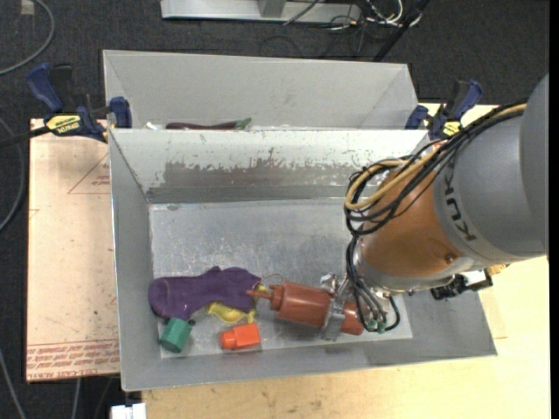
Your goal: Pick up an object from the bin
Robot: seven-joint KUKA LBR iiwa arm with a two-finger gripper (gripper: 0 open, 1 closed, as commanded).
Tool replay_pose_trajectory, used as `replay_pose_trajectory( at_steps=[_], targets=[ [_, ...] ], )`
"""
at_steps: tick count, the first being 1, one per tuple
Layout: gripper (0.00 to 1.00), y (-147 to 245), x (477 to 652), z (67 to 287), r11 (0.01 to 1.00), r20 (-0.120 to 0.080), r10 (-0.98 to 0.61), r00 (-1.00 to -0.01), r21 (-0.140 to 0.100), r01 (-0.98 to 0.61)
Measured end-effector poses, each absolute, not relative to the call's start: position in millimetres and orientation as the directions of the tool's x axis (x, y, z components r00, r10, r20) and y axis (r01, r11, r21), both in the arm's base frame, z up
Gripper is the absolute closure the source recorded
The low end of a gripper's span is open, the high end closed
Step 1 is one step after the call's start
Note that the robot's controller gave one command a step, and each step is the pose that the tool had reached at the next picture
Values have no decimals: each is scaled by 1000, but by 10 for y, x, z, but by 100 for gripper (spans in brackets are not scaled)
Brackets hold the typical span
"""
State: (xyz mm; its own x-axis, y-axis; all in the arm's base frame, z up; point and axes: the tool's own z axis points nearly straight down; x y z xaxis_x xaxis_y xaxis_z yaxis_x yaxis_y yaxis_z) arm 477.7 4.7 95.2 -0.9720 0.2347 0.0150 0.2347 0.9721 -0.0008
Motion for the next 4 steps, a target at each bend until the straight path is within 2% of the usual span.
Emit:
replay_pose_trajectory(
  at_steps=[1,4],
  targets=[
    [100,49,4802,1178,972,6,234,-972,2,234],
    [100,50,4801,1481,972,9,233,-972,1,233]
  ],
)
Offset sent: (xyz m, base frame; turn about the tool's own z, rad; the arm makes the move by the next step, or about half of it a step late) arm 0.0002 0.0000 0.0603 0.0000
